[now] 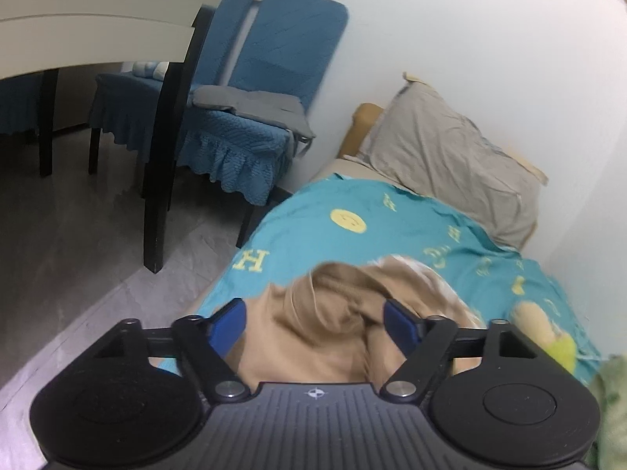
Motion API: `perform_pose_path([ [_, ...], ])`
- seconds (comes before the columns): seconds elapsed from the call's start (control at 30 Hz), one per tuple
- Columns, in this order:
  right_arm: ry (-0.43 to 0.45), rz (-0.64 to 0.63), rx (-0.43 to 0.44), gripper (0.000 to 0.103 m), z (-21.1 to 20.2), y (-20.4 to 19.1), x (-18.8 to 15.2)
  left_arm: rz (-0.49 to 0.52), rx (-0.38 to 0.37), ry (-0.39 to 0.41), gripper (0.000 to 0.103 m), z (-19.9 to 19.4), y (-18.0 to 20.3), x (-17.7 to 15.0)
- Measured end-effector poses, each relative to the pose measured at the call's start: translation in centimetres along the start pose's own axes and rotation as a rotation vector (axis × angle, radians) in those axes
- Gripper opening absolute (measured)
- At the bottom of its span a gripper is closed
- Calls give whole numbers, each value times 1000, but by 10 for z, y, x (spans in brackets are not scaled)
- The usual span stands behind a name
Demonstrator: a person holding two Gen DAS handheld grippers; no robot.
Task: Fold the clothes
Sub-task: 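Close the left tool on the beige T-shirt fabric, then lift the held T-shirt with the left tool and shake it out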
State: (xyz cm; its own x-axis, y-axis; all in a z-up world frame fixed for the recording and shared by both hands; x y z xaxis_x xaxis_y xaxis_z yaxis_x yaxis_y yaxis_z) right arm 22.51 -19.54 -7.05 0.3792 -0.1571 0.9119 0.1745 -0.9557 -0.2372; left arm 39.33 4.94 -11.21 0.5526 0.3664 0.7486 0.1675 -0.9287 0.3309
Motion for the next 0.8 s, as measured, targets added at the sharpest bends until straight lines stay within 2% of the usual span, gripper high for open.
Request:
perform_pose_path([
  [0.03,-3,-18,2,93,6,0,-2,9,1,-10,55,11,0,0],
  [0.07,-9,-32,2,93,12,1,-5,20,-2,-26,49,22,0,0],
  [0.13,-32,-30,-1,93,25,8,-10,43,-14,-59,21,40,1,-2],
  [0.23,-61,10,4,93,40,18,-17,56,-43,-43,3,41,1,-1],
  [0.37,-63,23,-19,93,44,24,-20,97,-113,24,3,2,6,5],
  [0.47,-55,37,-34,93,39,30,-19,150,-192,59,3,-46,13,1],
  [0.63,-41,59,-80,93,27,37,-13,252,-277,110,2,-132,25,-17],
  [0.73,-27,72,-99,78,14,40,-10,301,-336,143,2,-185,30,-31],
  [0.8,-25,82,-106,77,4,40,-10,337,-383,176,2,-220,34,-42],
])
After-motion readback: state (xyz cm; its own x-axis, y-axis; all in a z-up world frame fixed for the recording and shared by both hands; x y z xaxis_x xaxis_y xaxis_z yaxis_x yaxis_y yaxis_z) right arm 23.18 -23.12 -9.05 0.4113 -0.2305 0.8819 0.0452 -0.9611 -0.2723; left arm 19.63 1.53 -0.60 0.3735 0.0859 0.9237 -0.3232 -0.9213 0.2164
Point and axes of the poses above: each gripper's, at about its wrist camera, not at the fingertips, and z roughly the way its jaws point, y to its right, x to its top, the point moved 6 cm from there along z, roughly the way its jaws point, and after that the axes turned 3 degrees about -y, right-handed, at the moved point
